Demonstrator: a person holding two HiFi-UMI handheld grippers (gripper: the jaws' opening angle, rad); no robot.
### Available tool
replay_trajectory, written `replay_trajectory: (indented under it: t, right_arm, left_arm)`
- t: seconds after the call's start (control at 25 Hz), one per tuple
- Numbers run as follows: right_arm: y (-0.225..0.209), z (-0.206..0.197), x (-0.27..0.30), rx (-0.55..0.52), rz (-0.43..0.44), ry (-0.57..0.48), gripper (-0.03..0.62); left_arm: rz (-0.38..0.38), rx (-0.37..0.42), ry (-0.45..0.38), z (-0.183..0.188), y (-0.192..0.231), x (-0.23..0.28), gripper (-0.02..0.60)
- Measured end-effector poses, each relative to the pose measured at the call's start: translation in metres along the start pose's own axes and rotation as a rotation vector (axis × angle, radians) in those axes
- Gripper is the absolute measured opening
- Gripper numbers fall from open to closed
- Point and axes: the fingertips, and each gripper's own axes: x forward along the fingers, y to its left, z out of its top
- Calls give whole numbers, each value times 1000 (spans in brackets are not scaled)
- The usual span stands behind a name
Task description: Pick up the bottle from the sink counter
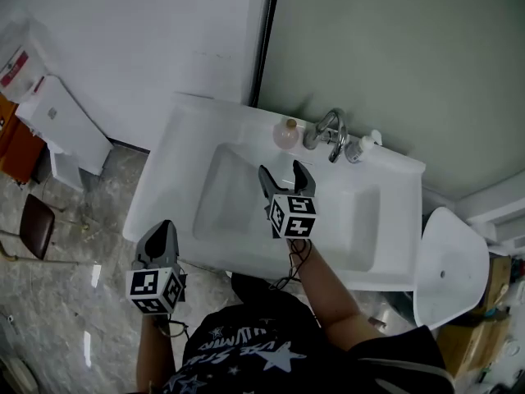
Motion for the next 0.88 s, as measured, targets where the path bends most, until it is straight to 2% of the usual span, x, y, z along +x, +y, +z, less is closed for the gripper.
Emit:
replay_trajectory:
  t: [0.24, 0.48, 0.88]
  right_arm:
    - [-36, 7, 53, 3, -90, 4, 336]
    - [-67, 9, 95, 3, -170, 18, 313]
    - [-95, 0, 141, -14, -207, 81, 253]
  left_arm:
    - [-28, 17, 18, 18, -5, 63, 21]
    - [-53, 29, 56, 21, -9, 107, 21]
    - [-69, 11, 120, 14, -11, 151, 21]
